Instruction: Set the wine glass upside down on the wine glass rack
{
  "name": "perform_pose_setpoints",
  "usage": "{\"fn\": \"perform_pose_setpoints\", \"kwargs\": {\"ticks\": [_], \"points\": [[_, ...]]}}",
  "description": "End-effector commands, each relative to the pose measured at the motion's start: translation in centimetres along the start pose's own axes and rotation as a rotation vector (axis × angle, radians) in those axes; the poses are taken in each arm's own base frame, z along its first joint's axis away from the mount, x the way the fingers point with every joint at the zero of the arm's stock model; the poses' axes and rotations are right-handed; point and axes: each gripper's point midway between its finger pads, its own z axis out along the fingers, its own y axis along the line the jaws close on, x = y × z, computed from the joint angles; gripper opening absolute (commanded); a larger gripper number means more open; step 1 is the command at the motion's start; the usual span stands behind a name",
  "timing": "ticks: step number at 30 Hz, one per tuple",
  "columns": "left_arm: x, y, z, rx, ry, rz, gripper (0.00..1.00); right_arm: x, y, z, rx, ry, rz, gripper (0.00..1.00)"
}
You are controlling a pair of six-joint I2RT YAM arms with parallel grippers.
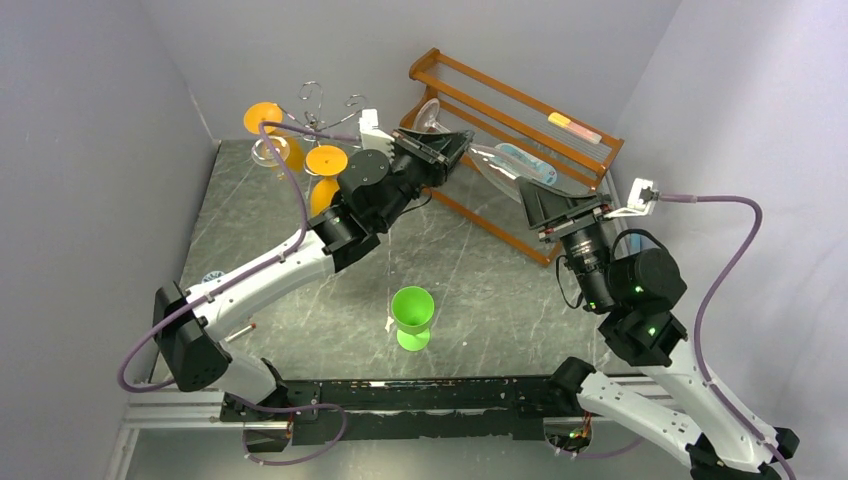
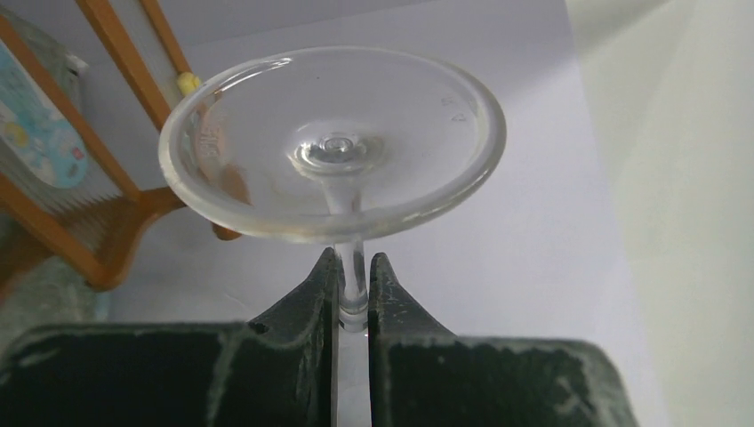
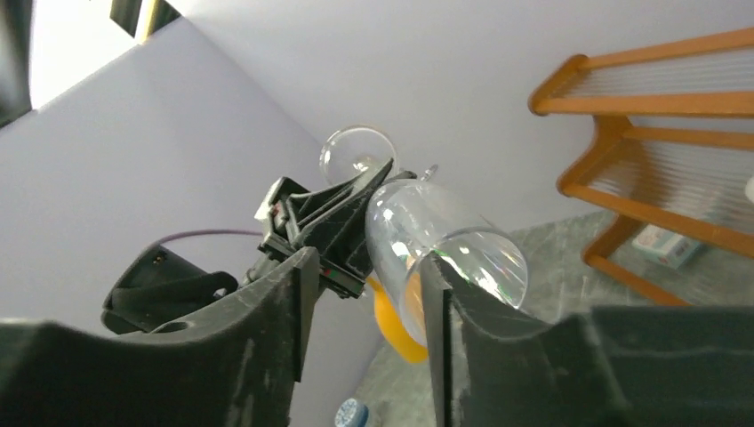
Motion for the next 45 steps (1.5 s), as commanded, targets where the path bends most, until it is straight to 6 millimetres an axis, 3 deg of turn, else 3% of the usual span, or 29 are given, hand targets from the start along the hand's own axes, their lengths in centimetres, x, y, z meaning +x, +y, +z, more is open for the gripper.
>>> {"fn": "perform_pose_setpoints", "kwargs": {"ticks": [1,5,13,24,32,36,45], "points": [[-0.6,-0.8,-1.4,0.063,-0.015,0.222,0.05,-0.2,-0.7,-0.4,0.057,0.039,-0.032,0.59],[-1.9,0.1,-3.2,0.045,-0.043,0.426,0.05,0.9,-1.5,-0.8,0.09,0.11,-0.095,0.76],[-2.4,2.5,-6.4,0.045,0.055,0.932,0.05,2.1,-0.6,0.1,0.091,0.229,-0.169,0.83],[-2.3,3.4,-10.2,0.219,0.186,1.486,0.05,6.2,6.9,1.8,-0.146,0.486,0.066,0.81],[-1.0,5.4,-11.1,0.318,0.301,1.694,0.05,10.4,7.0,2.6,-0.096,0.638,0.216,0.71],[-1.0,6.4,-11.2,0.321,0.309,1.732,0.05,11.1,7.2,2.8,-0.107,0.648,0.254,0.65],[-0.5,6.6,-12.0,0.362,0.322,1.718,0.05,12.6,5.9,2.9,-0.051,0.662,0.295,0.34]]}}
